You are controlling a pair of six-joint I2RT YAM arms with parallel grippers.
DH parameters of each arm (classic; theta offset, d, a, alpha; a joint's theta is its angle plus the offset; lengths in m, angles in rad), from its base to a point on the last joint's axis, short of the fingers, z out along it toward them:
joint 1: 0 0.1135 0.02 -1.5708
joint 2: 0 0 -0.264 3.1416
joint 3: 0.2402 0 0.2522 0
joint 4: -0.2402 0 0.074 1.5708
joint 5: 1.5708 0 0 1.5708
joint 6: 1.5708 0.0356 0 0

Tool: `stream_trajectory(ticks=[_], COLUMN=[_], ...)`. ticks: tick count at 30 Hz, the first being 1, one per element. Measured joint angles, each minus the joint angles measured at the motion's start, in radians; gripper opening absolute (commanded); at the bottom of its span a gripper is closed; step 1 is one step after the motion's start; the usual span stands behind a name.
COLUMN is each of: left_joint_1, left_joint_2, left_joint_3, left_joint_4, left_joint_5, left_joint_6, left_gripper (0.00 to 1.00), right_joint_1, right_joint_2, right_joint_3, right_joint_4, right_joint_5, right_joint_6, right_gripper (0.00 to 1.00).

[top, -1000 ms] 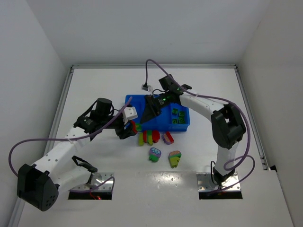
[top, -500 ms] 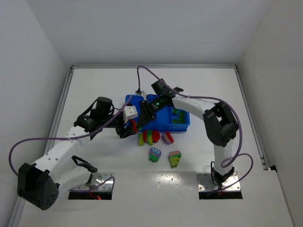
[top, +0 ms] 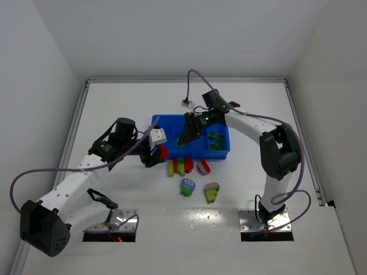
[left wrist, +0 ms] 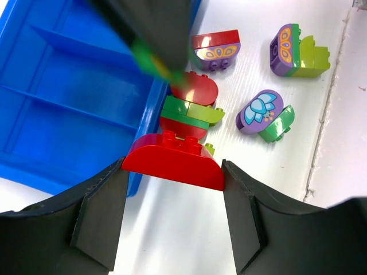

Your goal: Sort the legos into containers by color

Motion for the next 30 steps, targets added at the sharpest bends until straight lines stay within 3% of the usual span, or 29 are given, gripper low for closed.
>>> stream_trajectory(ticks=[5,9,20,25,30], left_joint_1=[0.0,0.0,0.0,0.0,0.0], left_joint_2=[-0.023,-0.025,-0.025,-0.025,-0.025], left_joint_3=[-0.009,-0.009,-0.009,-0.009,-0.009], left_joint_4=[-0.003,-0.002,-0.002,-0.002,-0.001], left_joint_5=[-0.002,-0.009,-0.027,-0.032,-0.035], left_joint_6=[0.0,0.0,0.0,0.0,0.0], left_gripper=[0.27,0.27,0.27,0.27,0.27], right_joint_1=[-0.193,-0.314,-0.271,-0.246,-0.231], right_joint_2=[-0.071,-0.132,-0.191,-0.192,-0.193], right_joint_3=[-0.018,-0.051,-0.179,-0.231,-0.264], right_joint_4=[-0.025,-0.027,0.153,0.229,0.273], right_joint_5=[0.078,0.305,0.882,1.052,1.107], right_joint_6=[-0.055,-0.135,-0.22,-0.236,-0.22], right_gripper=[0.06,0.11,0.12,0.12,0.11])
